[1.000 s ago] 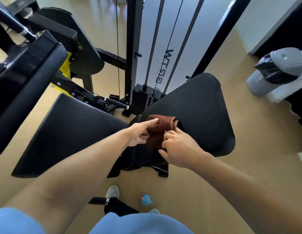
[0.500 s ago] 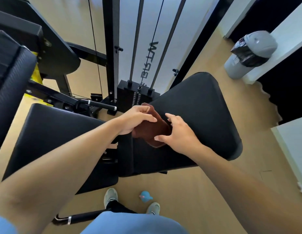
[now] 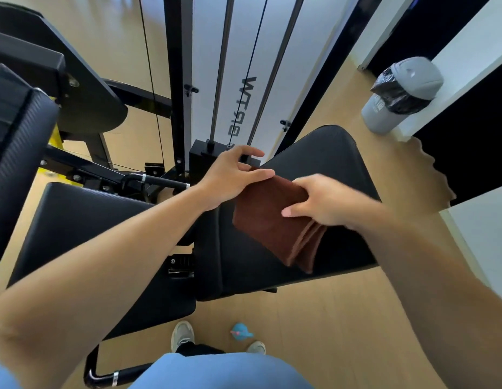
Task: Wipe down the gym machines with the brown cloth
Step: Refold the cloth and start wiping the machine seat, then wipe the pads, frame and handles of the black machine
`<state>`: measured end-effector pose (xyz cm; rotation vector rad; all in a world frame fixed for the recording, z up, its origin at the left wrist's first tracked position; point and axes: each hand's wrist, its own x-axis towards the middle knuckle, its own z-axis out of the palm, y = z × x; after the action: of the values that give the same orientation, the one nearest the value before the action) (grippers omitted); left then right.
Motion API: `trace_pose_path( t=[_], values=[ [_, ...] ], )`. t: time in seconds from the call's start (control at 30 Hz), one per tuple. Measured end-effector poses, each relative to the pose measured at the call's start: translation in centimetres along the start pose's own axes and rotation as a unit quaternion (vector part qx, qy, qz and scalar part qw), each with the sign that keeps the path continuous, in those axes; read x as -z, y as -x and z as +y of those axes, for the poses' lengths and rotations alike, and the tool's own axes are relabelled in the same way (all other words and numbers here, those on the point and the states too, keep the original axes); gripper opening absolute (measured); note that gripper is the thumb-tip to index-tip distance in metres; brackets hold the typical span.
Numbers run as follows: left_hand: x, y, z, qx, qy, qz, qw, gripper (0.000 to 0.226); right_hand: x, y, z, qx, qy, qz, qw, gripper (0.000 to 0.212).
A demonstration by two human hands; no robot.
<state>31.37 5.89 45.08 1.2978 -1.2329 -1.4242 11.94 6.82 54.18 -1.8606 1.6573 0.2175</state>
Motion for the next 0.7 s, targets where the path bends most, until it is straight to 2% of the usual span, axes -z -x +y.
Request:
trace_pose_path(
  t=[0.03, 0.07, 0.13, 0.17, 0.27, 0.4, 0.53, 0.63, 0.7],
  values=[
    [-0.6, -0.3, 0.1, 0.006, 0.005, -0.018, 1.0, 0.048, 1.3, 0.1, -0.1, -0.016, 0.085, 0.048, 0.995, 0.037],
    [-1.1, -0.7, 0.1, 0.015, 0.0, -0.035, 0.999, 0.046, 2.0, 0.0, -0.1, -0.029, 0.206, 0.122, 0.971, 0.044],
    [-2.1, -1.4, -0.8, 0.041, -0.029, -0.067, 0.996, 0.043, 1.2, -0.3, -0.2, -0.03, 0.41, 0.236, 0.881, 0.057],
    [-2.4, -1.6, -1.5, 0.056, -0.045, -0.081, 0.994, 0.041, -0.1, -0.4, -0.2, -0.011, 0.443, 0.242, 0.863, 0.061],
    [-2.5, -2.1, -4.3, 0.084, -0.071, -0.109, 0.988, 0.027, -5.4, -1.8, 1.7, 0.02, 0.484, 0.125, 0.866, 0.066],
    [-1.6, -2.0, -7.6, 0.11, -0.079, -0.092, 0.986, 0.018, -8.0, -2.7, 4.2, 0.03, 0.524, 0.129, 0.841, 0.067],
    [-1.2, -2.2, -9.4, 0.128, -0.071, -0.067, 0.987, 0.013, -10.2, -1.7, 4.5, 0.117, 0.549, 0.042, 0.827, 0.07],
    [-1.4, -3.0, -9.2, 0.126, -0.054, -0.029, 0.99, 0.01, -9.2, -2.0, 4.7, 0.111, 0.561, 0.033, 0.82, 0.081],
    [-1.5, -3.5, -8.6, 0.124, -0.041, -0.013, 0.991, 0.011, -7.8, -3.1, 4.5, 0.105, 0.571, 0.049, 0.813, 0.081]
  ],
)
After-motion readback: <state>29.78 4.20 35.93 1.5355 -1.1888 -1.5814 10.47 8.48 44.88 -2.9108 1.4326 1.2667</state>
